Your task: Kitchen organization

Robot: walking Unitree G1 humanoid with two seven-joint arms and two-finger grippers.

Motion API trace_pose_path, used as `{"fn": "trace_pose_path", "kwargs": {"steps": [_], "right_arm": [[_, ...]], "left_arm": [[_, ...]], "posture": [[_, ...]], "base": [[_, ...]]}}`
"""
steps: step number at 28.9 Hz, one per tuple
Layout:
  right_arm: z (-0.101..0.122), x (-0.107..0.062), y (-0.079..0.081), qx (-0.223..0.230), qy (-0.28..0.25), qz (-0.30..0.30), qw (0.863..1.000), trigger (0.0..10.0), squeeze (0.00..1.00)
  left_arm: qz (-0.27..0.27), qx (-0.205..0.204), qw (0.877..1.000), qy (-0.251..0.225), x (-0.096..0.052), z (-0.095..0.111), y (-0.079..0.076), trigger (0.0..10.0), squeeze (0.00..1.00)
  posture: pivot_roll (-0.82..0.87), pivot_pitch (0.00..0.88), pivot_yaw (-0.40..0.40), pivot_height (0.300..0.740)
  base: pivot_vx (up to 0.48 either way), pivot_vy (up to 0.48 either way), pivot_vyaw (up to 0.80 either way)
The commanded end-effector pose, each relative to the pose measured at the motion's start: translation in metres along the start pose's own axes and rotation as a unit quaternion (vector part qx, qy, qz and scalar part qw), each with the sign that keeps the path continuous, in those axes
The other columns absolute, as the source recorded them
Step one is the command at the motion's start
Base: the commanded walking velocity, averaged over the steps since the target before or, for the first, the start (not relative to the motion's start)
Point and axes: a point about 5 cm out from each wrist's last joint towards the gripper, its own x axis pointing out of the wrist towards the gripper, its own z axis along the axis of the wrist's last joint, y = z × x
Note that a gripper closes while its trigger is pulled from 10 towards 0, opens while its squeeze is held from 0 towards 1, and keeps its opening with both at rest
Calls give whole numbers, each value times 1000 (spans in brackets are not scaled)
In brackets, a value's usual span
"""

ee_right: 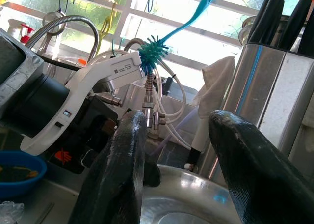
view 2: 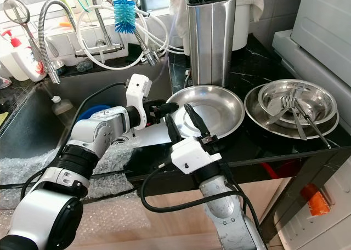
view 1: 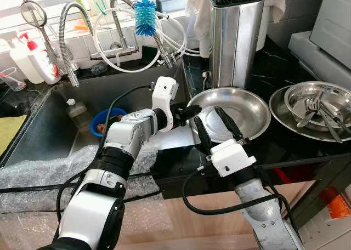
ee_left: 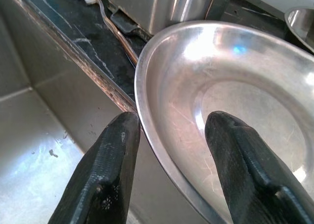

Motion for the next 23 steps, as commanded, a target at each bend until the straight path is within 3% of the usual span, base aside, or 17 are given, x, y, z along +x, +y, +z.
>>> {"fn": "trace_pose_path", "kwargs": {"steps": [1,8,9,10,11,12,18,19,23], "right_arm": [[3,3,4,7,-6,7,1000,10000,0],[2,3,5,8,-6,9,1000,10000,0],[3,3,5,8,-6,9,1000,10000,0],[3,3,6,8,-6,10,1000,10000,0],[3,3,6,8,-6,10,1000,10000,0],[2,3,6,9,-5,11,1000,10000,0],[2,3,6,10,-5,12,1000,10000,0],[2,3,6,10,-5,12,1000,10000,0],[2,3,7,9,-5,13,1000,10000,0]], "left_arm": [[12,3,1000,20,-4,-7,6,10000,0],[6,5,1000,22,-3,-7,5,9961,0],[4,5,1000,23,-3,-7,4,9412,0],[2,6,1000,24,-3,-8,4,6627,0],[2,6,1000,24,-3,-8,4,6627,0],[0,7,1000,25,-3,-9,3,4078,0],[-3,9,1000,30,-4,-10,3,4039,0],[-4,10,999,30,-4,-10,3,431,0],[-5,11,999,30,-4,-10,3,0,0]], "posture": [[-49,29,175,740],[-49,28,178,740],[-49,28,177,740],[-47,28,177,740],[-47,28,177,740],[-47,28,177,740],[-48,28,177,740],[-48,28,177,740],[-47,28,176,740]], "base": [[0,0,0],[0,0,0],[0,0,0],[0,0,0],[0,0,0],[0,0,0],[0,0,0],[0,0,0],[0,0,0]]}}
